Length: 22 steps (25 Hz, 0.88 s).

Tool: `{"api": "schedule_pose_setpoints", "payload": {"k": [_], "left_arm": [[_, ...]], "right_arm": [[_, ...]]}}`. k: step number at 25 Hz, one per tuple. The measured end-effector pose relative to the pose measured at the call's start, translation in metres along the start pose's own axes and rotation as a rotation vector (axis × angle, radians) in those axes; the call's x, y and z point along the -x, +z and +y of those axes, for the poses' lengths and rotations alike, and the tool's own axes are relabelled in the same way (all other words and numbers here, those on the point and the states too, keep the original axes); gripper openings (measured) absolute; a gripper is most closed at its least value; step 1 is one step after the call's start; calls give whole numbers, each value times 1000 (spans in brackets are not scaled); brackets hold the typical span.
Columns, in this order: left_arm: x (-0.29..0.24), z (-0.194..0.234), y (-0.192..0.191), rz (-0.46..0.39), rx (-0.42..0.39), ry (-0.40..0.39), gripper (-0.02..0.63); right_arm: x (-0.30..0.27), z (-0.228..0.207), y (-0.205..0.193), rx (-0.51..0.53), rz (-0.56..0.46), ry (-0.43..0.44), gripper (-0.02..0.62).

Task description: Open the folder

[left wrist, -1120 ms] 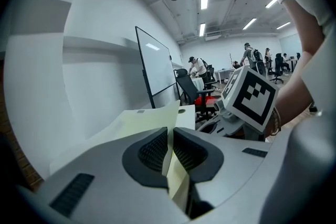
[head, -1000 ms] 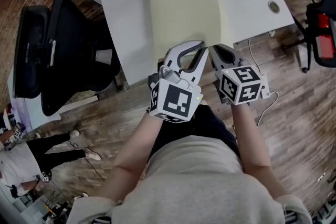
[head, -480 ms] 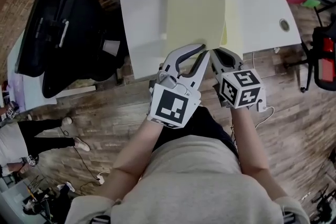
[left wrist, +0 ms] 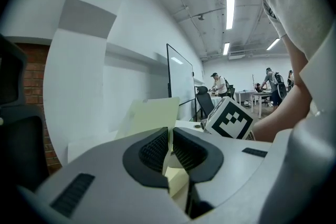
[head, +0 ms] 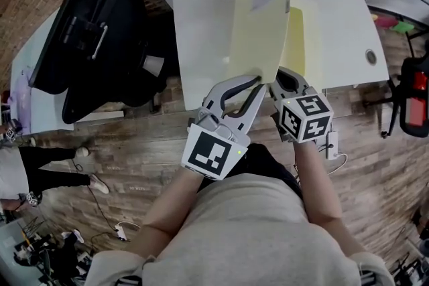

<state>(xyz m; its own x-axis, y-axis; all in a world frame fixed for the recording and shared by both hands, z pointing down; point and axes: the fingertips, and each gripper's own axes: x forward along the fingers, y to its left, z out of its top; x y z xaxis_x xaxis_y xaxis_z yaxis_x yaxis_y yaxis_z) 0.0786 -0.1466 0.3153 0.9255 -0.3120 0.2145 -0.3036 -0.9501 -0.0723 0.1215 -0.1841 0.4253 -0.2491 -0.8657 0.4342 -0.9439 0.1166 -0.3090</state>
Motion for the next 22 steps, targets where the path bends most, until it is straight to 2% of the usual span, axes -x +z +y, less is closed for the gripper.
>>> {"api": "schedule_pose_setpoints", "payload": {"k": [11,22], "left_arm": [[38,41,-3,-18,46,83,34],[73,74,-26,0,142,157,32]], "right_arm": [[-35,30,20,59,13,45,21],[-64,60,26,118,37,108,21]]}}
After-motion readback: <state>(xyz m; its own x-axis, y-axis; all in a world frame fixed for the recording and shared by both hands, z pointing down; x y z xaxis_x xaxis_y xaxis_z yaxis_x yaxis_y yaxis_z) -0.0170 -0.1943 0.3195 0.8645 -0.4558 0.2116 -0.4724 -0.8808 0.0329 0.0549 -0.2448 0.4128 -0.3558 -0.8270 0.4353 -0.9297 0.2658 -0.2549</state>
